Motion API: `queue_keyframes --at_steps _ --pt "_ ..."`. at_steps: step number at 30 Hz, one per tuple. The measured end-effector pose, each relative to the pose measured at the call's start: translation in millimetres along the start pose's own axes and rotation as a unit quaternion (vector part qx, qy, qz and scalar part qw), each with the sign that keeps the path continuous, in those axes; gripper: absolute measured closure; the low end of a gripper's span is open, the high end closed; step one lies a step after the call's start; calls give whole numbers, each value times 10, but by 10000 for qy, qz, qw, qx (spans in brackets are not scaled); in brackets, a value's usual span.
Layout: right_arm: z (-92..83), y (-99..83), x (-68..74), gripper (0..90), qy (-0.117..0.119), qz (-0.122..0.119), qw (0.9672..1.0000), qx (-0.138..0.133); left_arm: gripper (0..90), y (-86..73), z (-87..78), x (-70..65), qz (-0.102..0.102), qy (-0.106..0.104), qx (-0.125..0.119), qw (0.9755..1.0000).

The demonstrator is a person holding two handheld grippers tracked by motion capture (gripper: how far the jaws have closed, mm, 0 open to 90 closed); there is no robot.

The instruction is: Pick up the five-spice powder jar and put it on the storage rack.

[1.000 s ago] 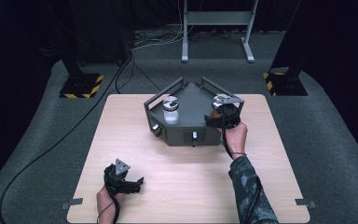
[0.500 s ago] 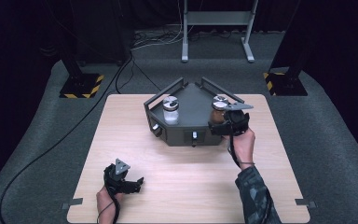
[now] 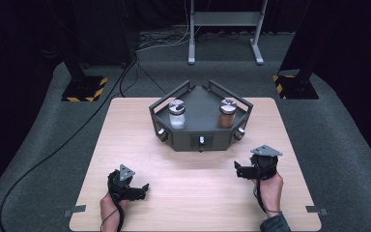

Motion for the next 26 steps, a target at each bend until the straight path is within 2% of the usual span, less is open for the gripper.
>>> queue_keyframes --at_steps 5,10,16,22,26 --pt "-13 -321 -37 0 -31 151 9998 132 15 -2 0 -4 11 8 -12 10000" --pt "-12 -525 -72 0 -24 303 9993 232 15 -3 -1 -8 18 17 -16 10000" --pt "-21 -623 -98 0 6 406 9989 249 15 -3 -1 -6 14 13 -15 10000" --pt "-38 -668 -95 0 -6 320 9992 253 15 0 0 0 -1 1 -2 10000" --pt "-68 -734 -123 0 103 396 9991 114 14 0 0 0 -5 2 -1 10000"
Point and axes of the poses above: each handheld gripper's, and its own axes: z roughly forward along the jaws, y roughly out of its top, x roughly to its left, the point moved 8 cm from there along z, roughly forward along the jaws, and after that the axes turned 4 degrees about -x, right-handed, at the moved point
